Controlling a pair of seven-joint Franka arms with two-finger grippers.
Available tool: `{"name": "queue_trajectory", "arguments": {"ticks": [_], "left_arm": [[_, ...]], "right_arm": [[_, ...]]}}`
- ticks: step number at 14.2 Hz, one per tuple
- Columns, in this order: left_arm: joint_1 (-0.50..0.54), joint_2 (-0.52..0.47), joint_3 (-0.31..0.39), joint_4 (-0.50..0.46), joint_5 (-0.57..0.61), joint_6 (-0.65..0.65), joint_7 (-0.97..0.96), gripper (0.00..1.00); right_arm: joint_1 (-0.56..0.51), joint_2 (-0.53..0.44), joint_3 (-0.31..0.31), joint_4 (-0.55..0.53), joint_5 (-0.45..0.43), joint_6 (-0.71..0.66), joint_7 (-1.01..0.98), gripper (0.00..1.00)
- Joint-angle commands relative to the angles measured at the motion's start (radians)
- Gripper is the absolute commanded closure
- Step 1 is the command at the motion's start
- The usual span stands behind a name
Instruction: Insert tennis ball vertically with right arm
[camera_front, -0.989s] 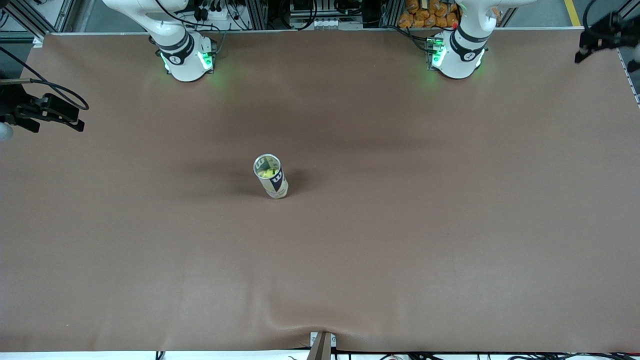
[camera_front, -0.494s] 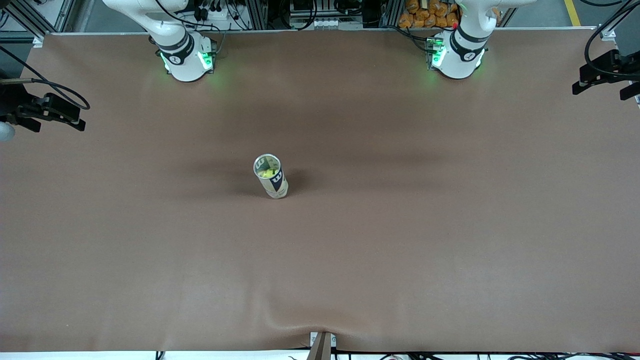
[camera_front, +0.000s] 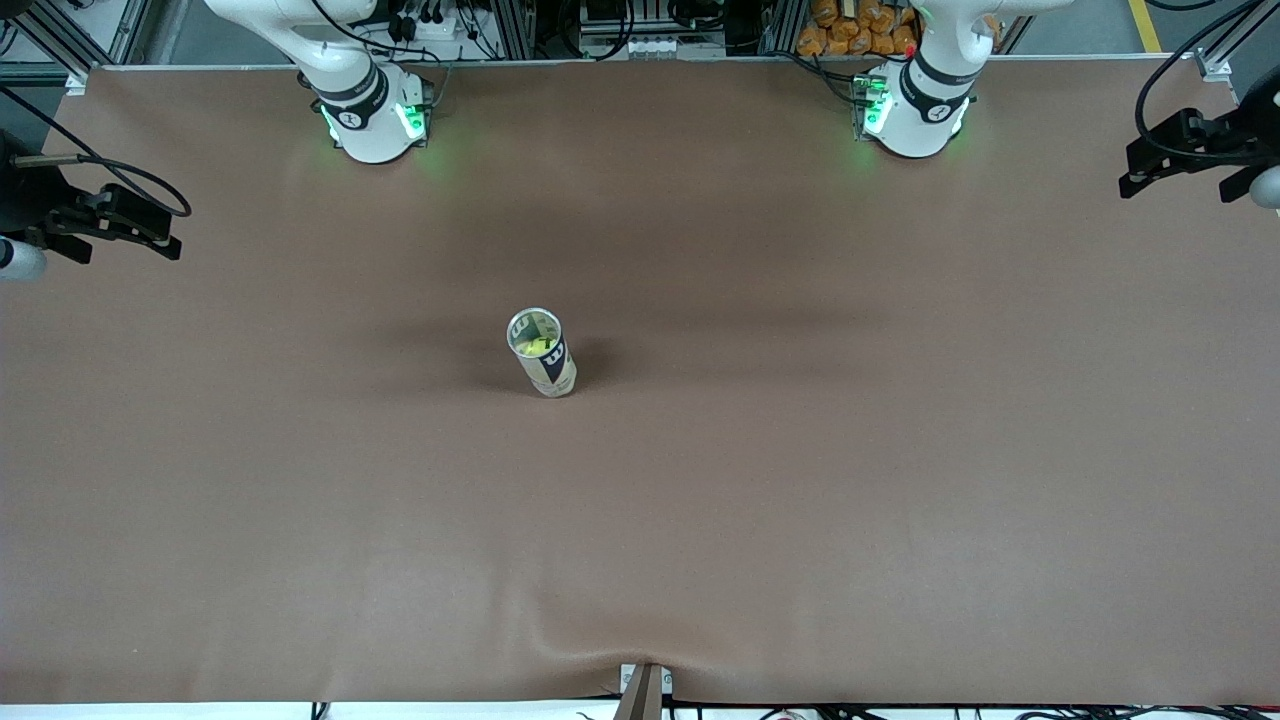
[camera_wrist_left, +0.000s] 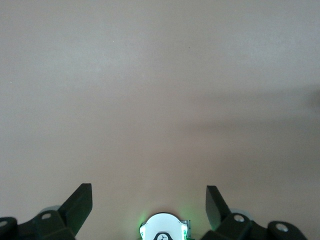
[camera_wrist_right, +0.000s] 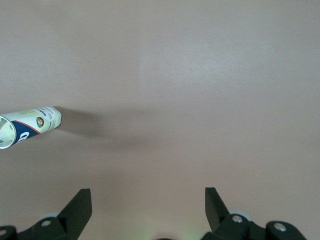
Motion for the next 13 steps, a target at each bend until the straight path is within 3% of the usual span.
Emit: {"name": "queue_trajectory", "arguments": {"ticks": [1, 13], "left_arm": [[0.001, 0.001, 0.006, -0.042, -0.018, 0.052, 0.011, 0.00], [0.001, -0.022, 0.014, -0.062, -0.005, 0.071, 0.010, 0.00]], "right_arm": [[0.010, -0.016, -0.008, -0.010, -0.006, -0.003, 0.001, 0.00], [-0.001, -0.013, -0.008, -0.010, -0.006, -0.003, 0.001, 0.00]]}}
